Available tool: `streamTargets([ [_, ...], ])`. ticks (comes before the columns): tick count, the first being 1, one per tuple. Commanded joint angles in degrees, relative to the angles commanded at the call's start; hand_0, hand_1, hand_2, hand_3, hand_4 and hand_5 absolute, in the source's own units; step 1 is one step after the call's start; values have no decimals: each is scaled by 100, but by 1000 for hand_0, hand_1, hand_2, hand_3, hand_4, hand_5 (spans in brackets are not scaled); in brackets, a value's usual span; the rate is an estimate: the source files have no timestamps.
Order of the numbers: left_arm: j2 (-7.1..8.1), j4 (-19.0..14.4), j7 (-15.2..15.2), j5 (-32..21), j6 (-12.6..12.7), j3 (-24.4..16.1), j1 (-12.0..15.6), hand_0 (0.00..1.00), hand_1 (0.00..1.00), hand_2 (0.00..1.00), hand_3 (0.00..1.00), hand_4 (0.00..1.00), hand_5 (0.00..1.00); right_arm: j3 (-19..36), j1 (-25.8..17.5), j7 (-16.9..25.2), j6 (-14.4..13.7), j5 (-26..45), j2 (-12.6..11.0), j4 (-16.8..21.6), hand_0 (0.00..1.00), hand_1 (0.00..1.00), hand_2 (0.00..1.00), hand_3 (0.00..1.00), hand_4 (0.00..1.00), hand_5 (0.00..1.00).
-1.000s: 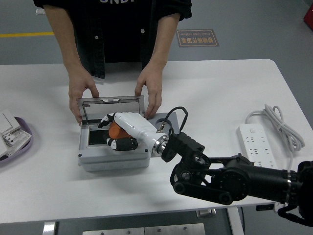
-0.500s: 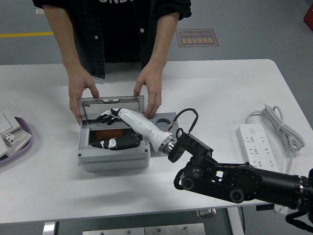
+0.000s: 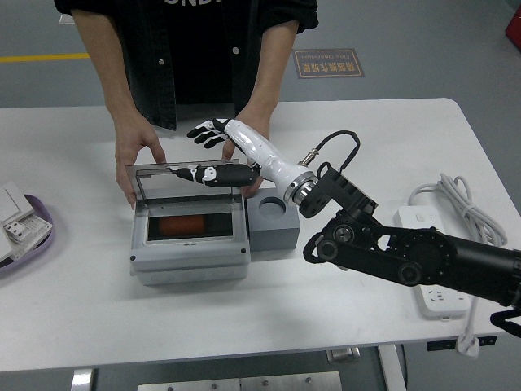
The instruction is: Pick up the cylinder from the cube,place it in the box,flap close box
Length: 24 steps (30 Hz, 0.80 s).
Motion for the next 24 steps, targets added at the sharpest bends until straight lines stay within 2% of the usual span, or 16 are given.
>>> streamTargets([
  [4,-5,-8,2,11,-3,4,-19,517,559,554,597,710,156,-241,24,38,-2,147,56,-231,812,683,692,699,917,496],
  [7,-9,-14,3,11,-4,14,-19,517,559,554,597,710,156,-299,-16,20,-8,93,26,-159,812,683,692,699,917,496],
  [15,-26,-9,-1,-31,6,30,12,517,559,555,596,709,154,-290,-233,-202,-63,-445,-322,746,782,670,677,698,894,478],
  [18,-38,-6,-3,-44,9,35,14,517,559,555,596,709,154,-358,-355,-287,53,-560,-438,1117,782,670,677,698,894,478],
  [20,-42,-4,-3,-47,10,36,15,517,559,555,597,710,153,-406,-425,-303,172,-590,-484,1355,744,656,672,696,881,484],
  [24,-43,2,-10,-60,16,42,11,517,559,555,597,710,153,-435,-529,-302,493,-427,-505,1523,744,656,672,696,881,484],
])
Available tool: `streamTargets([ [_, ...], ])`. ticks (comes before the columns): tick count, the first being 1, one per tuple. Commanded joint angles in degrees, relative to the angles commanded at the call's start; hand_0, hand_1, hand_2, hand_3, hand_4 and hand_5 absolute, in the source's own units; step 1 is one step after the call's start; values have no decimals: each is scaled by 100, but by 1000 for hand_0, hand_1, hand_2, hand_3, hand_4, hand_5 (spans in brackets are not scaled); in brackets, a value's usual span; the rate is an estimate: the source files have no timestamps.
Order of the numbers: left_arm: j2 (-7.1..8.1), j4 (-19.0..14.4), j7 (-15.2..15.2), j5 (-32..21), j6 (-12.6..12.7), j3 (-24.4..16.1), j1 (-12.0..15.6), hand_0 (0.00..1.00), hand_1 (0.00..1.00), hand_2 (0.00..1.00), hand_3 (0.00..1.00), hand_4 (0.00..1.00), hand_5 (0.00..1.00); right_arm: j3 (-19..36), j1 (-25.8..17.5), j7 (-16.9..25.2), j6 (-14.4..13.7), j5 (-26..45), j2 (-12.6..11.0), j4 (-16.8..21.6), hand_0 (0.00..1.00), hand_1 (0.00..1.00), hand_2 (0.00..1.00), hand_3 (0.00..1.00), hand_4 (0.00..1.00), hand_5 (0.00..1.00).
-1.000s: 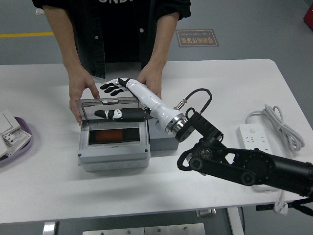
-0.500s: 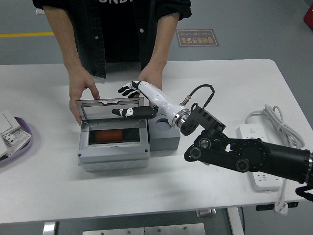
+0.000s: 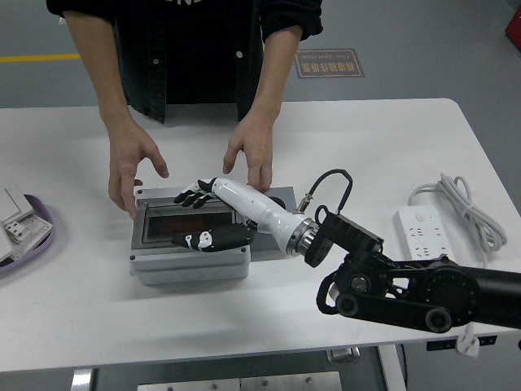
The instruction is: Pick up the cylinder from the cube,place it in the box,flap close box
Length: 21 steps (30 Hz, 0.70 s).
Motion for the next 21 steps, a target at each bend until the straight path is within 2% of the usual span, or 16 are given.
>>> streamTargets([
  [1,1,0,-2,-1,0,3,-2,517,559,555,597,710,153,5,-16,-2,64,45,1,-6,744,656,672,696,881,484],
  [2,2,0,-4,-2,0,6,-4,517,558,554,597,710,151,12,-35,-2,139,102,1,-18,726,656,674,683,789,455],
  [5,3,0,-12,-10,1,15,-9,517,558,554,597,710,151,86,-110,23,232,209,-19,-71,726,656,674,683,789,455],
  [7,4,-1,-20,-19,2,27,-9,517,558,554,597,710,151,233,-185,57,192,228,-62,-68,726,656,674,683,789,455],
  [8,4,-2,-25,-27,3,34,-9,517,558,554,596,708,149,323,-225,73,167,228,-88,-58,722,656,676,681,720,422],
  [12,5,0,-52,-84,13,71,-1,517,558,554,596,708,149,845,-521,196,-12,156,-315,109,722,656,676,681,720,422],
  [16,-8,2,-58,-119,18,84,33,517,558,554,596,707,145,1466,-899,414,-314,9,-580,292,722,659,685,688,705,425],
  [21,-63,9,-50,-104,22,72,84,517,557,554,597,706,138,2345,-1481,834,-702,39,-786,158,713,649,676,679,675,393],
])
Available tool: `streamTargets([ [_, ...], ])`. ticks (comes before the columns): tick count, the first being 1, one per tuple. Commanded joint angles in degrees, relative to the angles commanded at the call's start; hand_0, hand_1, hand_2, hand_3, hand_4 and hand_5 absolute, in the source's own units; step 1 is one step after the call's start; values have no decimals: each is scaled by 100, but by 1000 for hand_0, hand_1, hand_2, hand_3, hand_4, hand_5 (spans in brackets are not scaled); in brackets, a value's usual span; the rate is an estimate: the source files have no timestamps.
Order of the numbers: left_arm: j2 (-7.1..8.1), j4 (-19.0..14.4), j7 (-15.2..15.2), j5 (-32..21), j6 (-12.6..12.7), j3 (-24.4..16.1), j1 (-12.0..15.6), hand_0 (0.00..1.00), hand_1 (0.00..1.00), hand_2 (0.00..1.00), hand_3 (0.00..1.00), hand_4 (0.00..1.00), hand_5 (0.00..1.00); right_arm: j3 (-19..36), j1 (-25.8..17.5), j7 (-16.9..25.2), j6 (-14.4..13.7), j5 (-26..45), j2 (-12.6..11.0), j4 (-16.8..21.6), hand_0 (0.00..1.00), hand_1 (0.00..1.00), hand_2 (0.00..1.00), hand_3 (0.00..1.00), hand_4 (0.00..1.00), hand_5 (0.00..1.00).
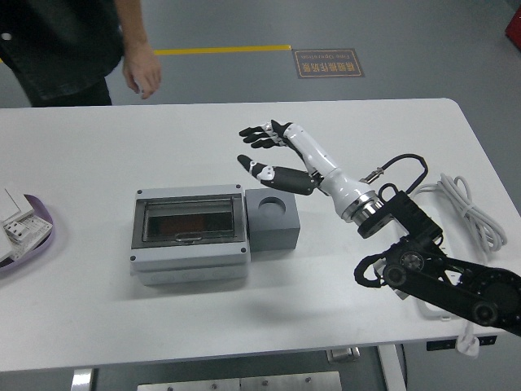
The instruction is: Pick up the cylinder from the cube,place it in the box,flap close box
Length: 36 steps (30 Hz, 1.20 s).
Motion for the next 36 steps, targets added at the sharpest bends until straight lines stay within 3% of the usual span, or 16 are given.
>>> streamTargets([
  [9,52,15,30,260,-15,-103,-17,517,557,554,597,706,138,1156,-877,809,-275,159,-107,-197,697,631,658,656,668,391],
  [13,149,15,11,347,-20,-111,-122,517,558,555,597,707,135,1695,-1386,1291,-408,543,-136,-236,703,637,656,657,673,389],
  [19,219,3,6,401,-30,-106,-201,517,558,555,597,707,136,2337,-2030,1791,-387,1123,-140,-372,700,637,650,658,682,387],
  [25,262,-2,-12,358,-26,-70,-225,517,558,554,597,707,137,2652,-2278,2115,-366,1497,-78,-451,705,635,645,652,689,385],
  [36,272,3,25,462,-39,-135,-233,517,558,555,597,708,139,2571,-2327,2355,-344,1682,-24,-471,695,632,640,648,699,389],
])
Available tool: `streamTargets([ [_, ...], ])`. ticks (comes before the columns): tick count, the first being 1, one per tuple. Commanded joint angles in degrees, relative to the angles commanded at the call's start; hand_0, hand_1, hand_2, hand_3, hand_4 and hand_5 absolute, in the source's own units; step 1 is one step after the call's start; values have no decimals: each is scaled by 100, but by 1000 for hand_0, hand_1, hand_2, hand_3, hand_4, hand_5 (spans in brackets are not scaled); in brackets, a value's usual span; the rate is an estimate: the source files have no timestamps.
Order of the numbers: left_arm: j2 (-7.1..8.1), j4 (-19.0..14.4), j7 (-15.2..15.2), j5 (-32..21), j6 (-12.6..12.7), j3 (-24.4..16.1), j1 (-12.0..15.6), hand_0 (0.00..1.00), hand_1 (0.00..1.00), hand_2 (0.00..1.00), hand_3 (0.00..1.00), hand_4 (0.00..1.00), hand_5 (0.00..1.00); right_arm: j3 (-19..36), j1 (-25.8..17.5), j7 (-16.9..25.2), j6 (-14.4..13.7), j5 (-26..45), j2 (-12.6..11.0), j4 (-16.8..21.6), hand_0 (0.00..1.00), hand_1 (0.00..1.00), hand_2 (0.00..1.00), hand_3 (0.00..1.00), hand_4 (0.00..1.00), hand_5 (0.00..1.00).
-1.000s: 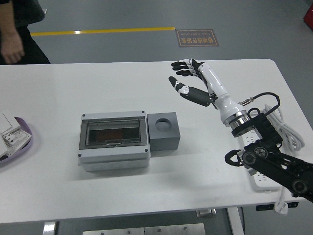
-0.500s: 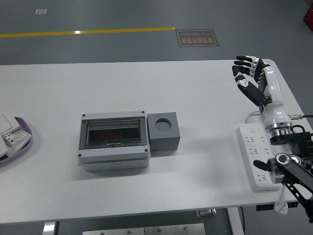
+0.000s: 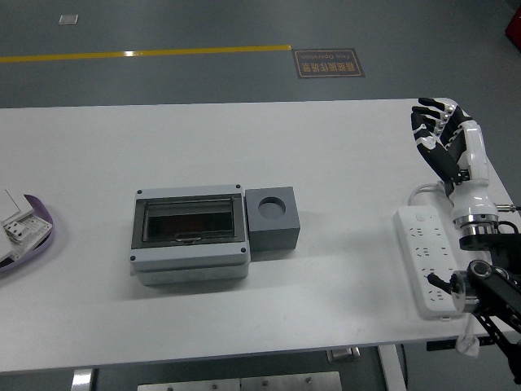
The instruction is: Pick up the cylinder from the cube,place it in the box,flap close box
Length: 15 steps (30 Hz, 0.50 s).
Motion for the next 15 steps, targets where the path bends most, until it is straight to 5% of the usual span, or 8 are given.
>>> streamTargets([
  [15,-141,7,-4,-157,11,35,171,517,558,554,596,708,142,-391,272,30,-18,-35,61,-64,693,629,631,644,705,392],
])
